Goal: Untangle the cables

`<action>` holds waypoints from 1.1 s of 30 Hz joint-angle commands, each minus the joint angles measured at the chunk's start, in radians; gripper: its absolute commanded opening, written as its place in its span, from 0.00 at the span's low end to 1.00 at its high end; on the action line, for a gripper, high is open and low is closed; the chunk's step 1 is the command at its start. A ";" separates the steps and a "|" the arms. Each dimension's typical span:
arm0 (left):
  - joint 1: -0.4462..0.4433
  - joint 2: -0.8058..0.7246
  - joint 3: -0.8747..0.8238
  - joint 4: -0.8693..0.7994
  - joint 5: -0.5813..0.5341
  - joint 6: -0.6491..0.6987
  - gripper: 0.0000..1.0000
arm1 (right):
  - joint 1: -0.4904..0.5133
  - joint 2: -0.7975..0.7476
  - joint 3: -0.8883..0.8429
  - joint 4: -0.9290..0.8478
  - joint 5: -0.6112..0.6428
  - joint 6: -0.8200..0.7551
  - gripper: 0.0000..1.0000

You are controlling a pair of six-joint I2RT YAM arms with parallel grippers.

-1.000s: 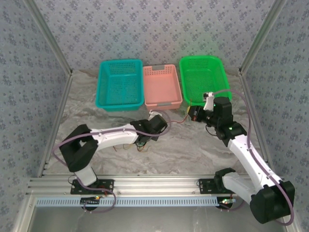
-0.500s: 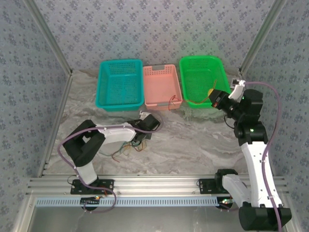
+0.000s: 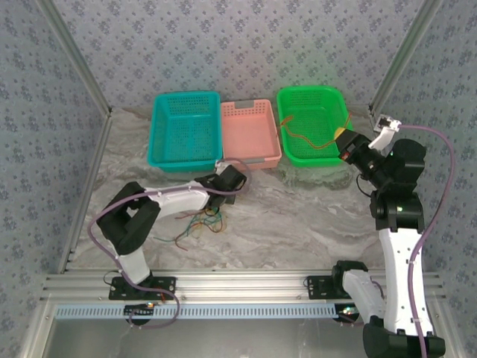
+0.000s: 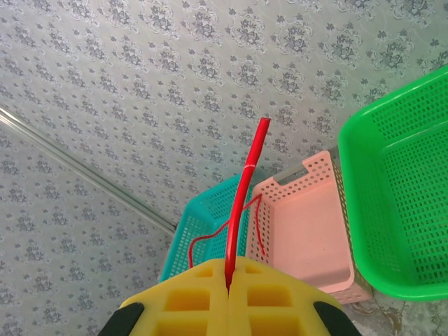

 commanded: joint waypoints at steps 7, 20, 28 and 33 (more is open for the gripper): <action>0.024 -0.157 0.116 -0.116 0.007 0.016 0.40 | 0.018 -0.029 -0.073 0.097 -0.085 0.016 0.00; 0.059 -0.421 0.010 0.095 0.462 0.007 0.48 | 0.142 -0.003 -0.136 0.123 -0.093 0.075 0.00; 0.059 -0.458 -0.083 0.249 0.516 0.143 0.49 | 0.270 0.043 -0.073 0.005 -0.060 0.063 0.00; 0.059 -0.442 -0.094 0.245 0.453 0.238 0.48 | 0.317 0.044 -0.050 -0.035 -0.050 0.062 0.00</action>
